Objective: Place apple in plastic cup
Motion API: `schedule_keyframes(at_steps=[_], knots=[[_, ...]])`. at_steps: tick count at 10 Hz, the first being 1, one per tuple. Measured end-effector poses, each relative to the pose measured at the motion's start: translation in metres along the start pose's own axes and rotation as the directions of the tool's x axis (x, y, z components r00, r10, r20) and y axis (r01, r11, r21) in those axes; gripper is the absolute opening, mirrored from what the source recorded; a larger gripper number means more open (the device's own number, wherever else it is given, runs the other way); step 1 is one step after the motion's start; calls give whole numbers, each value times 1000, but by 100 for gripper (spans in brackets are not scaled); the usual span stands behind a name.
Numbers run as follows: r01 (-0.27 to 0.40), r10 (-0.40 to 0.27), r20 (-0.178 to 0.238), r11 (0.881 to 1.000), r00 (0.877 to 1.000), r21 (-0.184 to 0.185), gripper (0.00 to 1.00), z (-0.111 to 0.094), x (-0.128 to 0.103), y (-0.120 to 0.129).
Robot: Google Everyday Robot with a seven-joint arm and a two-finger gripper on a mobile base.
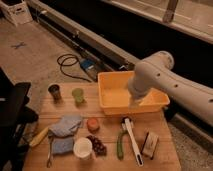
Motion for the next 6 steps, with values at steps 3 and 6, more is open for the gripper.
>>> schedule_keyframes(at_steps=[3,6], knots=[[34,-34,14,999,999,-2,65,2,-15,-2],[36,-36,15,999,999,-2,65,2,-14,-2]])
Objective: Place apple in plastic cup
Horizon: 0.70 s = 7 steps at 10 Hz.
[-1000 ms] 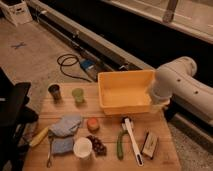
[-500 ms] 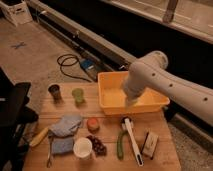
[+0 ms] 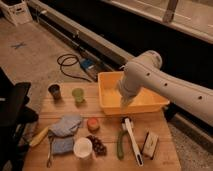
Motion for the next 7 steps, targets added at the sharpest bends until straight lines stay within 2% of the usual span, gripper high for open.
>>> schedule_keyframes(at_steps=[2,3,5,7], knots=[[24,-24,2,1000,1000,9,65,0,-1,-4],[47,-47,6,999,999,6,65,3,-10,-8],[99,-99,23,995,995,-12,65,22,-35,-17],[153,-151,63,987,987,-38,65,45,-59,-19]])
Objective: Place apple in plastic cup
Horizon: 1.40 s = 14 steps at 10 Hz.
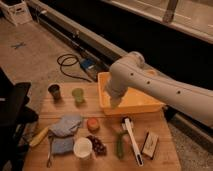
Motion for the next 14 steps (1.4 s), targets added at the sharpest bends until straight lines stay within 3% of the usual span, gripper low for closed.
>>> schedule_keyframes(at_steps=[5,7,14], knots=[[79,-69,106,993,992,-89,65,47,-27,10],[116,-93,162,984,982,-138,65,66,-44,20],[128,-101,175,981,979,-147,65,69,-46,20]])
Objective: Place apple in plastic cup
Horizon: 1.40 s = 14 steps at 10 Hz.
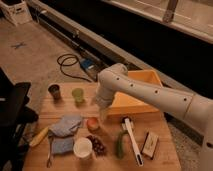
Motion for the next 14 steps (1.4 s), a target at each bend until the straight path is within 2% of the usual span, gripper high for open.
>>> schedule_keyframes(at_steps=[3,7,10,14], knots=[[49,-47,53,998,998,-43,65,27,-17,-7],[84,-72,118,992,990,-94,65,57,-30,-8],[81,-63,146,989,987,-124,65,73,-27,0],[59,-34,161,987,986,-151,65,90,-18,7]])
